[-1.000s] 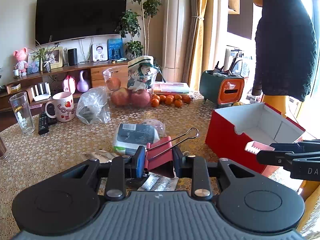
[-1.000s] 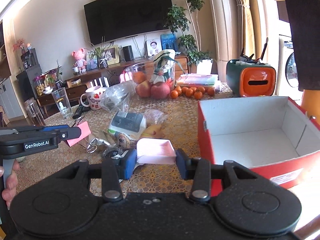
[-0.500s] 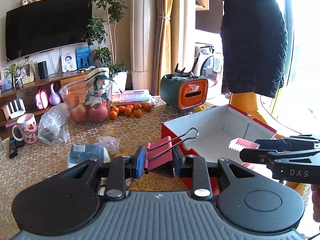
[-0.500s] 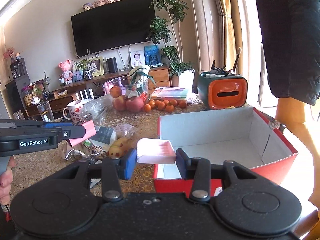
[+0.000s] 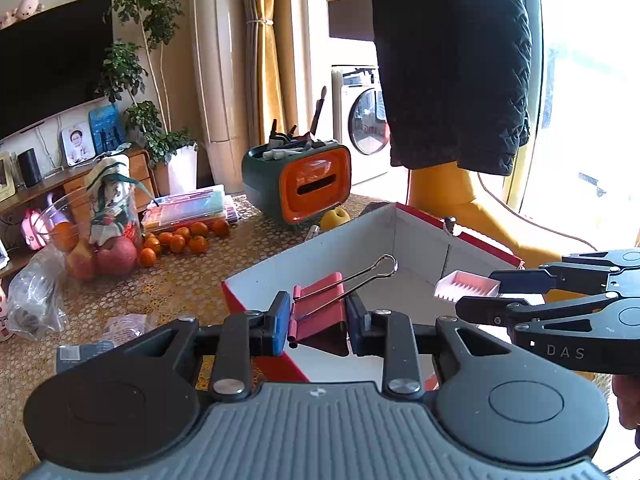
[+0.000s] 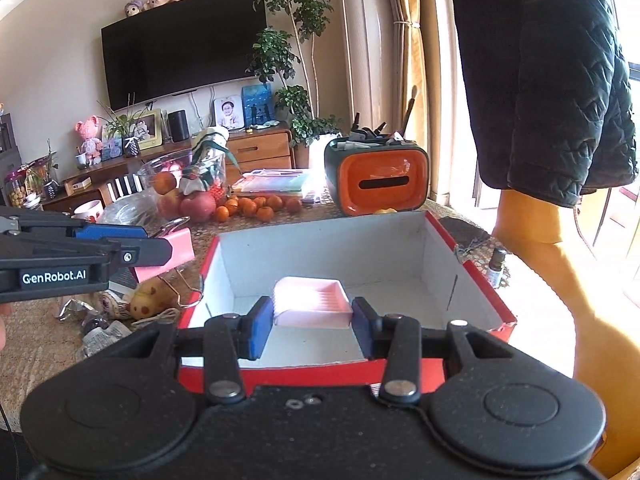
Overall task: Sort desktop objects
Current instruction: 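Carry the binder clip in the left tool and the comb in the right tool over the red box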
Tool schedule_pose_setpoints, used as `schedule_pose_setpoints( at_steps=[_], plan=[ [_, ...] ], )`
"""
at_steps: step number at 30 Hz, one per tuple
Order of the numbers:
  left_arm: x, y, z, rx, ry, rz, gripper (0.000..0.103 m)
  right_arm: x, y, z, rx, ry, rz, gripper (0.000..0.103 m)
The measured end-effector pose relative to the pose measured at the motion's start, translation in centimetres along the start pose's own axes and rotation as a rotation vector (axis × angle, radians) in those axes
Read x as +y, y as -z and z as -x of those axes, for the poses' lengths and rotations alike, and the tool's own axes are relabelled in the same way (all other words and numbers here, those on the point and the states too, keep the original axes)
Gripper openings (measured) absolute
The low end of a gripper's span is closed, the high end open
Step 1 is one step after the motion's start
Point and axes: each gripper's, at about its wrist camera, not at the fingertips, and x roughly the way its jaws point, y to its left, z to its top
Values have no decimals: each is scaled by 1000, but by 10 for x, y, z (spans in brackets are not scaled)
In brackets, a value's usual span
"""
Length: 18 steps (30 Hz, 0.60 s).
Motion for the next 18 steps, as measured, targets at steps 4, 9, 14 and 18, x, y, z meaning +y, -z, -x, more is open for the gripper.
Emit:
schedule_pose_setpoints(
  at_steps=[4, 9, 14, 18],
  plan=[
    [-9, -8, -27, 47, 31, -12, 28, -17, 0, -16, 36, 13, -12, 42],
    [-15, -10, -62, 122, 51, -11, 28, -32, 0, -38, 95, 15, -17, 42],
    [-20, -12, -95, 180, 56, -32, 28, -40, -2, -62, 143, 15, -11, 42],
    [-20, -13, -118, 232, 59, -36, 28, -46, -1, -79, 190, 12, 13, 42]
  ],
)
